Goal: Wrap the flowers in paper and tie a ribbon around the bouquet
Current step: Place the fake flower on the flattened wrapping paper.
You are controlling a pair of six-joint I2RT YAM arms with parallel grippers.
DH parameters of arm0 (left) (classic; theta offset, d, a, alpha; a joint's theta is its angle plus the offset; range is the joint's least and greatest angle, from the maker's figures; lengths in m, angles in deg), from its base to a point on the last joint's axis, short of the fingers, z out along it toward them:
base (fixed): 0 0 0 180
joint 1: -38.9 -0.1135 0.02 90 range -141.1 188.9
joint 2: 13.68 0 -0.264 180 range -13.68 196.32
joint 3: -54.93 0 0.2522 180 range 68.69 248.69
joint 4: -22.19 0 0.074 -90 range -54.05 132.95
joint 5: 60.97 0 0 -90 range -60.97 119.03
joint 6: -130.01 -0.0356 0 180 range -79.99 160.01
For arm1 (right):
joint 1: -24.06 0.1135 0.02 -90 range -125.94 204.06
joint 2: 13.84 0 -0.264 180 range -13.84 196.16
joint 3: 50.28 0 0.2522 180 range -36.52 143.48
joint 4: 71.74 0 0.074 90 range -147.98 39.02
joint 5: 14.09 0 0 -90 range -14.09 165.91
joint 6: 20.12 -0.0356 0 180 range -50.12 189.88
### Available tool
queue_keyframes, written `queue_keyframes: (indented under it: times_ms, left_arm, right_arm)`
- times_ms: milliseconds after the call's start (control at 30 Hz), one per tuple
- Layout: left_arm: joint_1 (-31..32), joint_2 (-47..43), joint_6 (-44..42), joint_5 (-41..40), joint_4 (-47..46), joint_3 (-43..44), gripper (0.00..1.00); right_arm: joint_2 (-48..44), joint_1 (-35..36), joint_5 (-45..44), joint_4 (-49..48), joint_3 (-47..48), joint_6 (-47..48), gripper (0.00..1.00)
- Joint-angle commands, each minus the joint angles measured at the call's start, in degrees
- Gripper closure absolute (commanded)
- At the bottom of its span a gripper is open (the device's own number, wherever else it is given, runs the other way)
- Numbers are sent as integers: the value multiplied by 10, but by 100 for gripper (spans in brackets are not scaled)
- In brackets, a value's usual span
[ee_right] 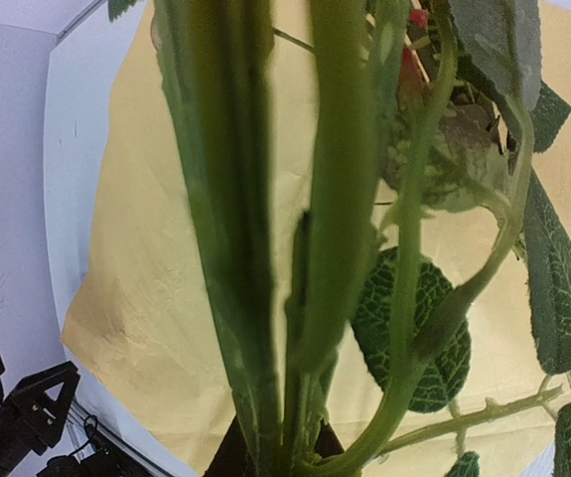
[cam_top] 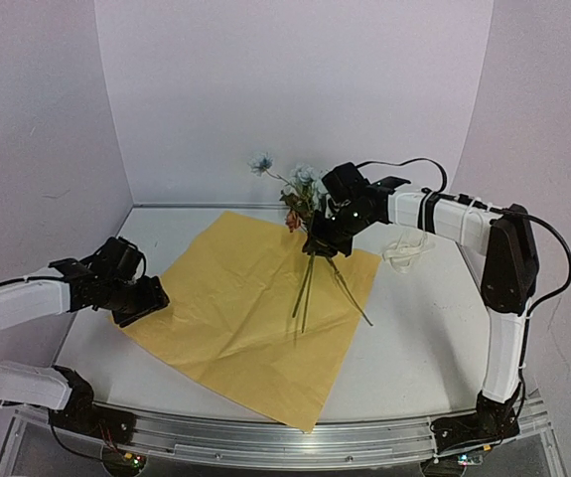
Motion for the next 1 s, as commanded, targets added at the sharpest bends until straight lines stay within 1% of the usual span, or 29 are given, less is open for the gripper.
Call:
queue_keyframes:
  times_ms: [0, 100, 200, 333, 400, 500, 667, 733, 833, 967]
  left_arm:
    - [-3, -101, 143, -81, 85, -43, 21]
    - [-3, -128, 189, -76, 71, -87, 17]
    - [-4, -121, 202, -66, 24, -115, 12]
    - [-17, -84, 176, -56, -32, -127, 8]
    - [-36, -68, 148, -33, -68, -132, 11]
    - [-77, -50, 99, 7, -112, -139, 21]
    - [-145, 2, 9, 86, -175, -127, 42]
    - [-161, 31, -24, 120, -191, -111, 55]
    - [-174, 79, -71, 144, -198, -78, 73]
    - [-186, 142, -128, 176, -204, -25, 91]
  right_arm:
    - [-33, 4, -14, -15, -15, 0, 100]
    - [-37, 4, -11, -16, -24, -1, 100]
    - [-46, 4, -11, -17, -32, 2, 100]
    - [-63, 4, -12, -17, -51, 5, 100]
    - [-74, 4, -18, -21, -72, 1, 100]
    - [-101, 5, -38, -40, -121, -4, 100]
    - [-147, 10, -76, -70, -206, -22, 100]
    - [-165, 16, -91, -87, -241, -31, 100]
    - [-199, 29, -123, -99, -297, -39, 100]
    - [-242, 53, -163, -107, -347, -48, 100]
